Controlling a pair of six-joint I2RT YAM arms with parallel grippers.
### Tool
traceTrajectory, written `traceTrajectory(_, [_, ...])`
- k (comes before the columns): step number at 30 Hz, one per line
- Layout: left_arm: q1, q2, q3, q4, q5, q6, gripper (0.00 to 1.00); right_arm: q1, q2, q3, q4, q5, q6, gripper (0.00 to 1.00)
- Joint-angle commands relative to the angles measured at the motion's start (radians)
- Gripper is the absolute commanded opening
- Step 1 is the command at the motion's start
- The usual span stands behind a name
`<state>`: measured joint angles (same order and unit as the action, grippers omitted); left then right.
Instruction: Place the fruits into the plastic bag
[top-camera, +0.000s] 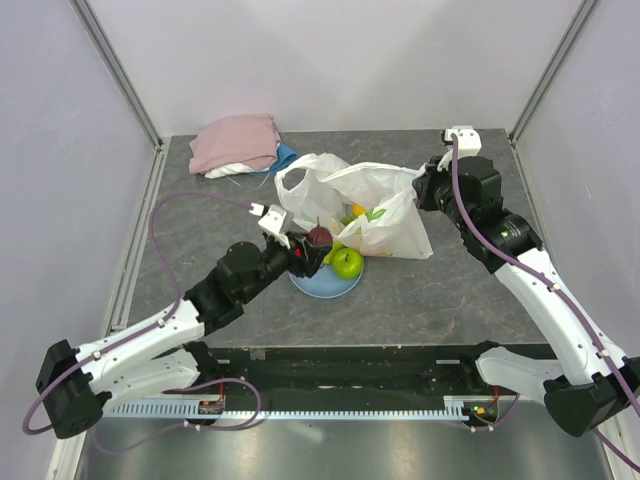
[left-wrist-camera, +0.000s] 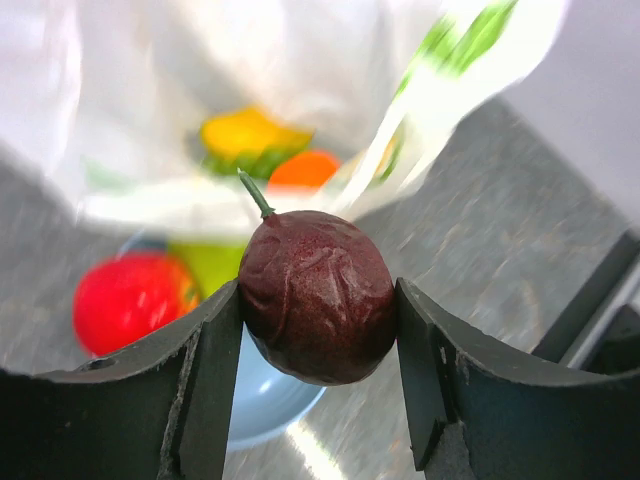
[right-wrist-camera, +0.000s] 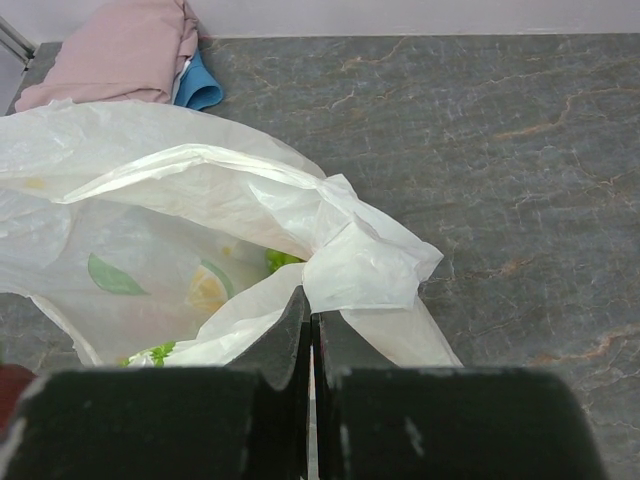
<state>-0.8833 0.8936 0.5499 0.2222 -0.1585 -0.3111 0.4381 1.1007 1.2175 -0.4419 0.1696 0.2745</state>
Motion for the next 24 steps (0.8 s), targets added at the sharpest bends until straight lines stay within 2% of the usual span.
traceTrajectory(1, [-0.003,0.075,0.217,0.066,0.051,0.084,0.58,-0.004,-0.012,-0.013,0.012,-0.016,0.022,0.00])
traceTrajectory(4, [0.003,0.183,0.339,0.045,0.039,0.102,0.55,-0.006,-0.016,-0.015,0.012,-0.019,0.023,0.00])
traceTrajectory(10, [0.029,0.390,0.478,0.060,0.102,0.092,0.55,-0.004,-0.013,-0.016,0.011,-0.018,0.025,0.00])
traceTrajectory(16, [0.153,0.476,0.487,0.132,0.273,-0.078,0.55,-0.006,-0.016,-0.019,0.008,-0.019,0.028,0.00])
traceTrajectory(24, [0.156,0.666,0.553,0.137,0.303,-0.076,0.55,-0.006,-0.004,-0.012,0.009,-0.033,0.031,0.00])
